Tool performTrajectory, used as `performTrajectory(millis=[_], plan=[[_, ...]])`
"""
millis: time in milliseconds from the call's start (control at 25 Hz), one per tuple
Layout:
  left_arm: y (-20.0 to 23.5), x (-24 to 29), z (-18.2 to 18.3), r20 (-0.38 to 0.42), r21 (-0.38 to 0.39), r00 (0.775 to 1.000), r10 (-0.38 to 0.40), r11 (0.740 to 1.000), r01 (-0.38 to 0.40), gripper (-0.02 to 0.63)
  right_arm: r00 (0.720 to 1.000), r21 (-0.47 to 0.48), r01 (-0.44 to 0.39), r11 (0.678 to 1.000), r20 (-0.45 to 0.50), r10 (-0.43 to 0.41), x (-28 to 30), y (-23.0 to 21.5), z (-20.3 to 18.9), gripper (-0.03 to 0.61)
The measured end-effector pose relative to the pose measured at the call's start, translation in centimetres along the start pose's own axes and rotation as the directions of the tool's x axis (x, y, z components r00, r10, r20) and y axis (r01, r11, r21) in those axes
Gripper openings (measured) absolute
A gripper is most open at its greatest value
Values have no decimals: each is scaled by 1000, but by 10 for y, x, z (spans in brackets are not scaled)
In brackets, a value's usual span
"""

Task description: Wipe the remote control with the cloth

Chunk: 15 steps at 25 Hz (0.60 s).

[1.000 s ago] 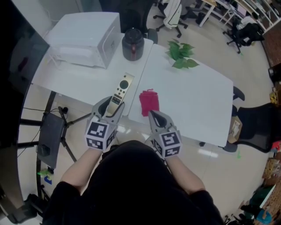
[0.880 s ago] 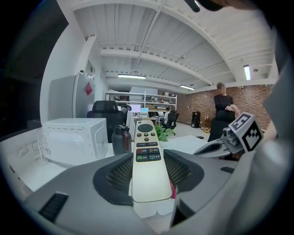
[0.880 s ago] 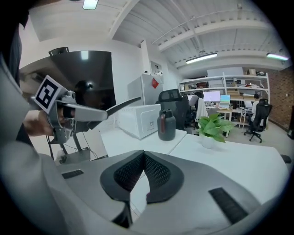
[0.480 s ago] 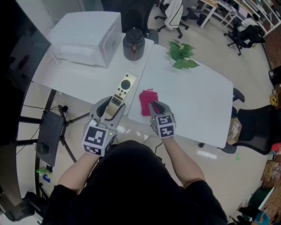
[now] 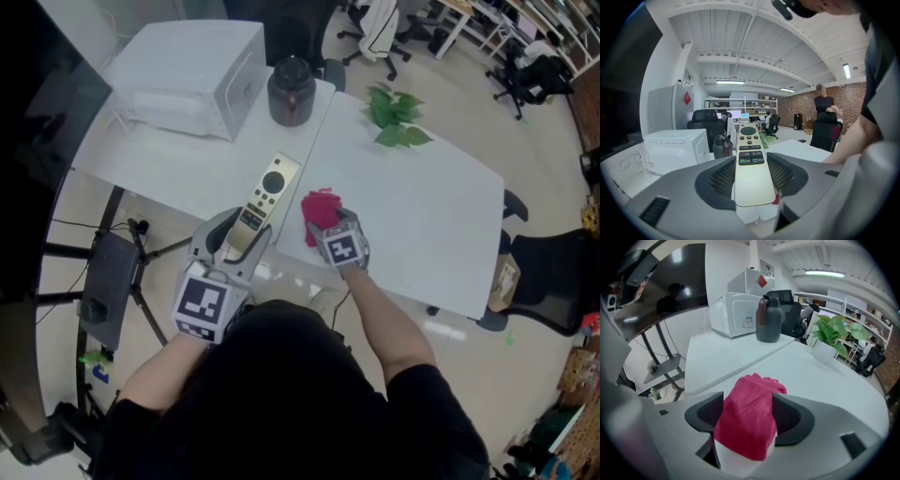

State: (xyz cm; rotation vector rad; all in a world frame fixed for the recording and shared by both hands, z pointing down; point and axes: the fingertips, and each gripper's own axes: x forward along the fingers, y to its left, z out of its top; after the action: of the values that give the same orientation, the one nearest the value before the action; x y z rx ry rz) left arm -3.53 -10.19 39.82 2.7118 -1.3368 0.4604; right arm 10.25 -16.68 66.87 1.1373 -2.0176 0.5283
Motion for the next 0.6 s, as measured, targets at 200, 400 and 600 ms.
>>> performTrajectory(millis=[200, 400, 600], plan=[[-5, -3, 3, -6, 15, 1000, -5, 1000, 5, 210, 995, -26, 7, 1000, -100, -10, 24, -2, -17, 344], [-5, -4, 6, -4, 18, 1000, -4, 1000, 4, 210, 993, 58, 8, 998, -115, -2, 31, -6, -20, 342], [-4, -5, 7, 0, 12, 1000, -2, 1000, 2, 210, 993, 106, 30, 994, -115, -18, 27, -12, -23, 227]])
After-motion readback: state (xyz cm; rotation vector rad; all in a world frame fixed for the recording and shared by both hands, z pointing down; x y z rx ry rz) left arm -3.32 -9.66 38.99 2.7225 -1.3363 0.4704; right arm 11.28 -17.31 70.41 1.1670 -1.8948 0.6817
